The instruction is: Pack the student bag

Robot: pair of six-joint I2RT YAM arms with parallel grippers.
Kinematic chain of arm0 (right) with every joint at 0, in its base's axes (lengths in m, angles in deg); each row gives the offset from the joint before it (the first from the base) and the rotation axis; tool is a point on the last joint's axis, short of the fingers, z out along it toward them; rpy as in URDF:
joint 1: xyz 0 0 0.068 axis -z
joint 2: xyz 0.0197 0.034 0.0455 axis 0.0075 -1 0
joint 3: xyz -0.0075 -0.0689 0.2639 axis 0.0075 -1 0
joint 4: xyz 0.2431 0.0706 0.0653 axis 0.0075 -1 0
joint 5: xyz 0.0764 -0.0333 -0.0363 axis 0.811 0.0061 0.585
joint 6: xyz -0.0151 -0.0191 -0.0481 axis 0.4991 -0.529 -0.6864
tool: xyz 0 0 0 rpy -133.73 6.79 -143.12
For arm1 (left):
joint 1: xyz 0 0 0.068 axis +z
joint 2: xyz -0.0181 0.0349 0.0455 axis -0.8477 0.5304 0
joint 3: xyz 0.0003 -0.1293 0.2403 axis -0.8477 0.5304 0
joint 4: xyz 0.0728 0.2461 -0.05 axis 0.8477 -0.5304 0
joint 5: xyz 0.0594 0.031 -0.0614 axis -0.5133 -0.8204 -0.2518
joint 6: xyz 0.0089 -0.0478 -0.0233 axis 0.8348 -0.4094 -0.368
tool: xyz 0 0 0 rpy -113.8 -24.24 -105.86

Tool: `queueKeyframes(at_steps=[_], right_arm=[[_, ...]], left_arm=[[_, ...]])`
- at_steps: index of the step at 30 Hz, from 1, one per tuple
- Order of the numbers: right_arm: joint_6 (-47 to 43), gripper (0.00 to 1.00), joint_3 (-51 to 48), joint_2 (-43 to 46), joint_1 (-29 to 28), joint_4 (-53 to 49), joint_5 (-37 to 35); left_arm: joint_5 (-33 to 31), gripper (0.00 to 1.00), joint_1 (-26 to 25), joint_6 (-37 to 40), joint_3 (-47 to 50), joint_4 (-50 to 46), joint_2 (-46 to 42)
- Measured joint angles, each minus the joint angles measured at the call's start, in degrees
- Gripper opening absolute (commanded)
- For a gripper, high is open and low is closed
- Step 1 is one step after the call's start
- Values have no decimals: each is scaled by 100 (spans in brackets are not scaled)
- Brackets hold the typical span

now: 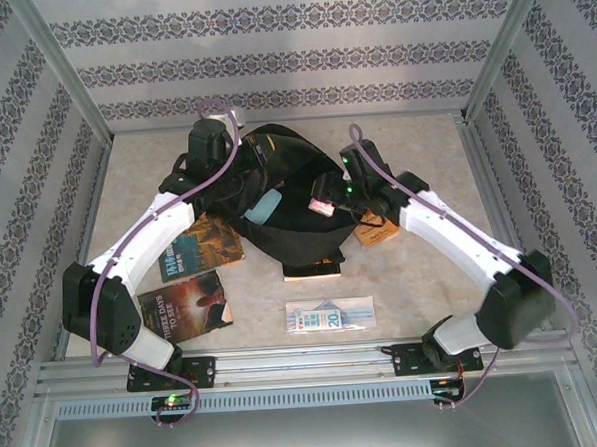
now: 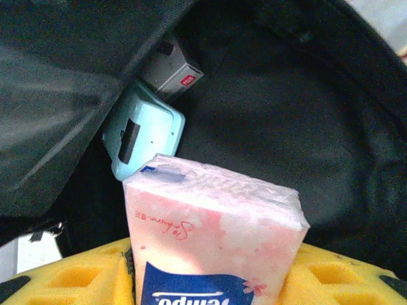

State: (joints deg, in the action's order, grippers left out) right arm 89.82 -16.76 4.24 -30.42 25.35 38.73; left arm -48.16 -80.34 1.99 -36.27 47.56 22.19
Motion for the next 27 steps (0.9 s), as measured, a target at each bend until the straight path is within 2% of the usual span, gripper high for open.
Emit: queueKeyframes(at_steps=[8,13,17,22,27], right_arm=[[407,59,1493,-1766,90,13,83],[901,69,2232,-2557,125,26,31],[1231,77,2691,-2894,125,114,11],[1239,77,3182,-3145,118,168,-28],[664,76,3224,-3027,109,-15,-94]], left_arm=[[2,0,0,26,-343,-83,24],[0,0,0,26,-568,-103,155],[2,0,0,22,-726,-105,245],[-2,0,0,22,-809,-94,295],[-17,0,2,50,-809,-107,304]])
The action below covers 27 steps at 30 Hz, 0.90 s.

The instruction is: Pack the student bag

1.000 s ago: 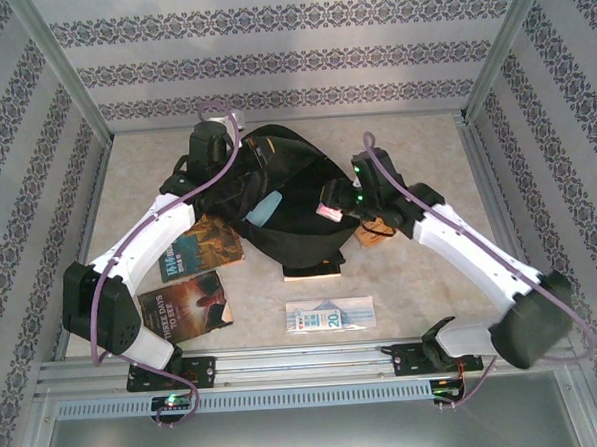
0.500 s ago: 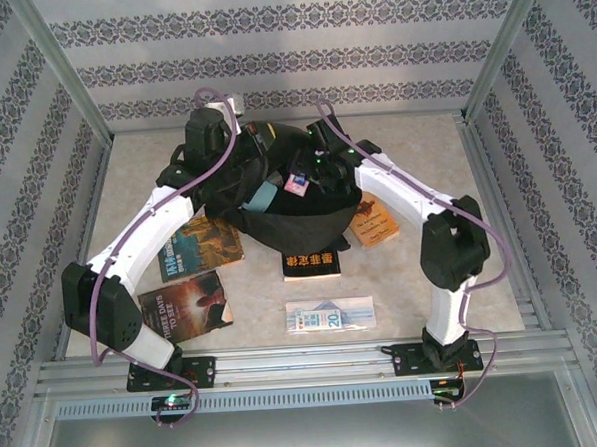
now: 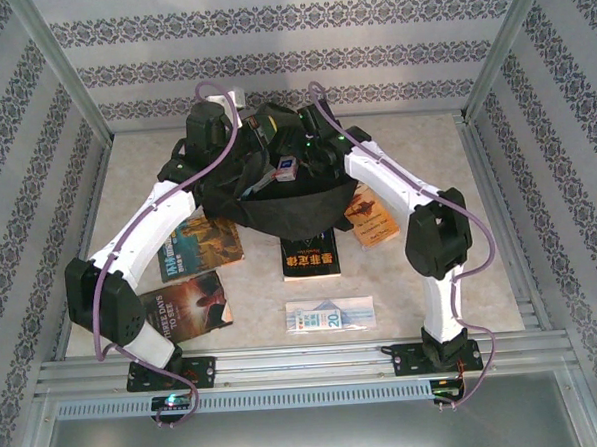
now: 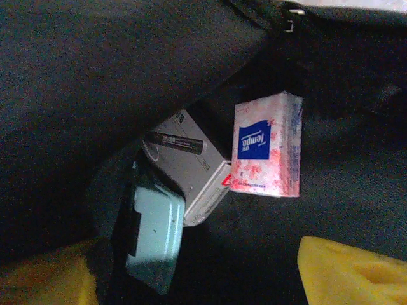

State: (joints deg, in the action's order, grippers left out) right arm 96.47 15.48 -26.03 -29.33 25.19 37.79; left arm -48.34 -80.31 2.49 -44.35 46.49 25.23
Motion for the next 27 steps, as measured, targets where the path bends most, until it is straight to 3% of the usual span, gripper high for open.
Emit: queueKeyframes(at_steps=[9,15,27], right_arm=[[-1097,76,-1054,1773,2,-367,-503],[-1652,76,-2376,3244,2,-623,-916],[-2072,62,-5125,5449,-374,-1593,-671]], left_arm=[[-7,0,4,11,2,-22,129],[-11,0,26,-13,55,-17,160],[-4,0,33,-144,286,-2,245]])
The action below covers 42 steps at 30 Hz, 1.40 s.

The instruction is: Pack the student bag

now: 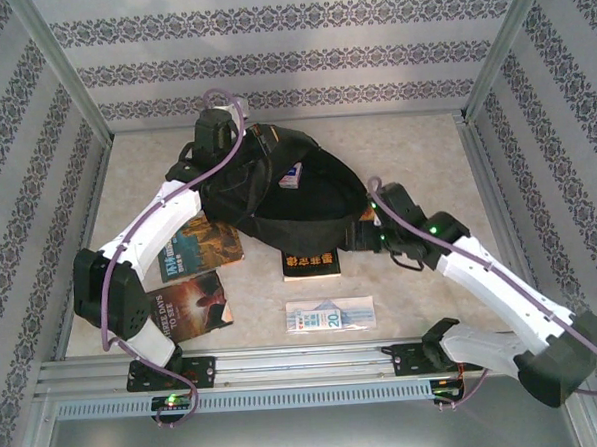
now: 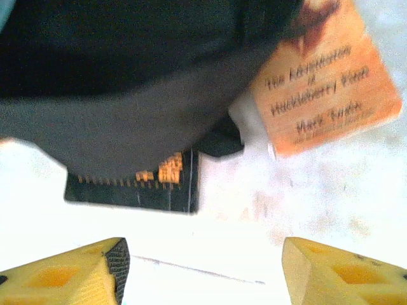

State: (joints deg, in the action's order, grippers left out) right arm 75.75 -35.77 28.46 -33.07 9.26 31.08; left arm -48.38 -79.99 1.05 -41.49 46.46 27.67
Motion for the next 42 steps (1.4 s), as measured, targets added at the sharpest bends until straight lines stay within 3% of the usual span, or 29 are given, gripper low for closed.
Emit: queueKeyframes(at_steps=[4,11,25,34,42], right_arm=[[42,53,-599,240,-295,-162,341],[138,22,-1191,-420,-1064,103,855],[177,8,-1263,-2295,-1735,1252,1596],[304,8,-1016,-2588,-1722,1126,1532],[363,11,-1097,-2455,-1325,1296,1379]], left_arm=[[2,0,0,-22,105,37,0],[2,0,2,-22,160,44,0],[-2,0,2,-15,431,114,-28],[0,0,2,-15,442,170,-28],[0,0,2,-15,535,216,-37]])
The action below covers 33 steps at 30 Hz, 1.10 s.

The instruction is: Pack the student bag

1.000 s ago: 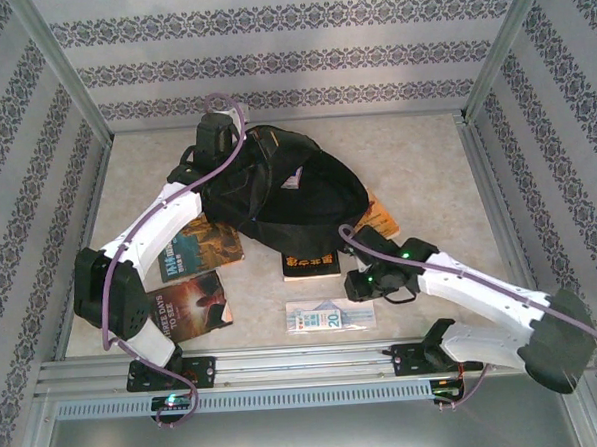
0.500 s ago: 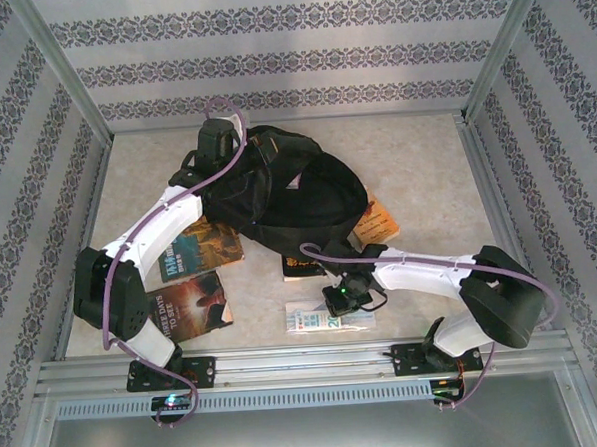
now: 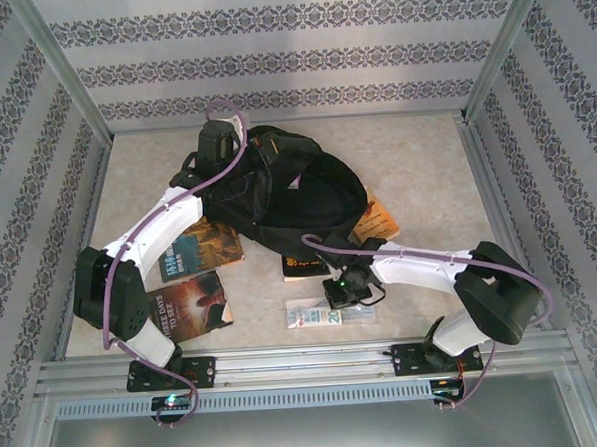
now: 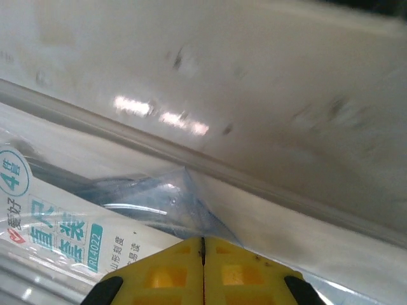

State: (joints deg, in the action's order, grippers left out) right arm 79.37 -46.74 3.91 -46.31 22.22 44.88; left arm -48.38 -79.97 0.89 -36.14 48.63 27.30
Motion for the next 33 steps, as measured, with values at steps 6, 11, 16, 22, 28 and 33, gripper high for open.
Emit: queueKeyframes(at_steps=[6,11,16,22,28,33], right_arm=[[-48,24,-85,306,492,157,-638],[-59,29,-96,896,490,131,-774],[57,48,-181,1316,511,61,-763],[308,49,-479,1626,925,-144,-619],[817,48,-1008,1827,1792,-179,-245],[1329,48,-1519,2011,2079,35,243]], left_arm=[[-2,0,0,-2,181,81,-109],[-2,0,0,-2,295,83,-195],[-2,0,0,0,297,81,-258],[-2,0,0,0,297,72,-330],[0,0,-2,4,297,50,-337],[0,0,-2,26,297,48,-337]])
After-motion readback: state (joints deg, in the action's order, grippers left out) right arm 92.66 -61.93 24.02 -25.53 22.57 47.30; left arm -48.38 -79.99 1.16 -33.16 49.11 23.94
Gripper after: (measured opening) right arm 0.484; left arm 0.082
